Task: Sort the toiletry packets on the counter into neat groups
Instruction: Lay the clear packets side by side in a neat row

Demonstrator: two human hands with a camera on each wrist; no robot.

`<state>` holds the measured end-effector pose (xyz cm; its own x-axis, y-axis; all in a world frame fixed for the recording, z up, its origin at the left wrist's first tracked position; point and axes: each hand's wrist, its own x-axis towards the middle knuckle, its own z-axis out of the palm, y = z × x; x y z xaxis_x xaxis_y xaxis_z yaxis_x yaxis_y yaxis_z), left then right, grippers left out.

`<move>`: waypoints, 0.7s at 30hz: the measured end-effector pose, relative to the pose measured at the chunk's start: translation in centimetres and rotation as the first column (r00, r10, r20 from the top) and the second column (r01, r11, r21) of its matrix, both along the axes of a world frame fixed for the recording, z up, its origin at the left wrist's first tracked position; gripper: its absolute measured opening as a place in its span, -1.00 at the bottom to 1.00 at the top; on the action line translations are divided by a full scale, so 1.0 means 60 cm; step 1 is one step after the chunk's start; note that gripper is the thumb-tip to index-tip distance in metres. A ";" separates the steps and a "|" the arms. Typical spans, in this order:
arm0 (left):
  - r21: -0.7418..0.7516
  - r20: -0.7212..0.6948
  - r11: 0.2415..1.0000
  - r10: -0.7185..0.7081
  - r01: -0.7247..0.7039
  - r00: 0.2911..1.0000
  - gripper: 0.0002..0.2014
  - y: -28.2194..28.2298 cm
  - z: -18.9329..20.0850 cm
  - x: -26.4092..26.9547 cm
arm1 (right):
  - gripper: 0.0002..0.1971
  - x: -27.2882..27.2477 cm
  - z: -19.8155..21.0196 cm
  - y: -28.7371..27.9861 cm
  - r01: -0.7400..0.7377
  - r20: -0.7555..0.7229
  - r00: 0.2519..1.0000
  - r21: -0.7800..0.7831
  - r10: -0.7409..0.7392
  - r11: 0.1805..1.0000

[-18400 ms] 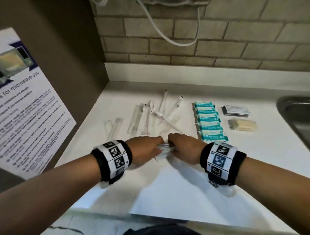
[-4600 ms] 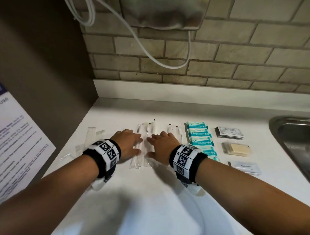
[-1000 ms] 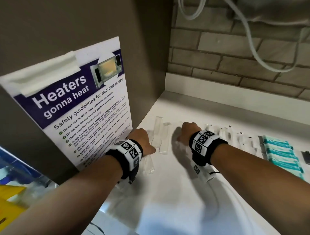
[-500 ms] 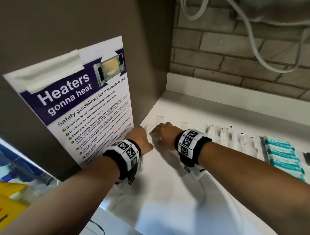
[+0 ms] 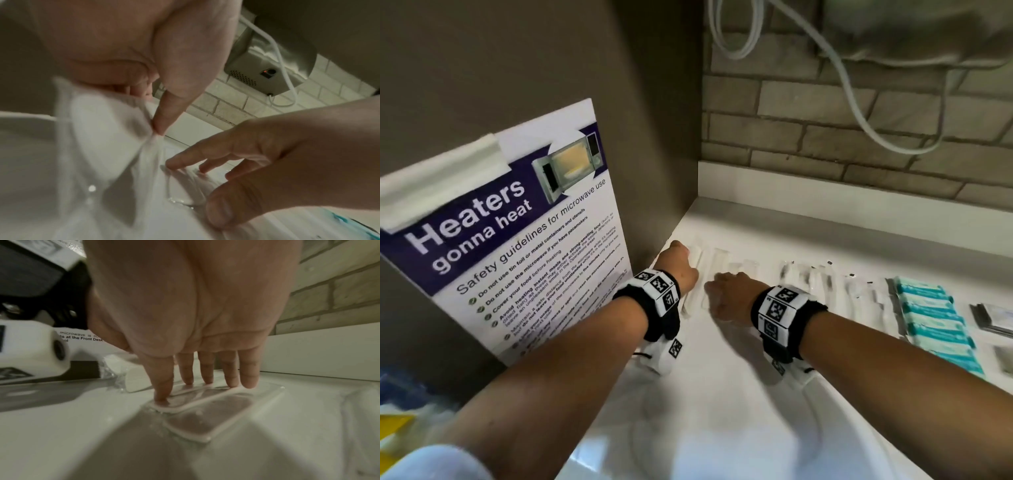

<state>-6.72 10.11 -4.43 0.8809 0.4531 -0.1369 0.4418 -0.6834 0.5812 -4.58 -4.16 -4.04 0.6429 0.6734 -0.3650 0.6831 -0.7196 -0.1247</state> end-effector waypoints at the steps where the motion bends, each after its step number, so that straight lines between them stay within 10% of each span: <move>1: 0.002 -0.018 1.000 -0.003 0.003 1.000 -0.60 -0.004 0.000 0.008 | -0.70 0.001 0.001 -0.002 0.012 0.010 1.000 -0.005 -0.012 1.000; 14: 0.099 -0.137 0.992 -0.067 0.081 0.988 -0.64 0.022 0.011 0.049 | -0.54 0.014 0.011 -0.008 0.096 0.202 0.974 0.024 -0.099 0.995; 21: 0.252 -0.167 0.943 -0.180 0.219 0.969 -0.58 0.033 0.014 0.022 | -0.73 0.017 0.031 0.024 -0.038 0.072 0.997 0.050 0.034 0.998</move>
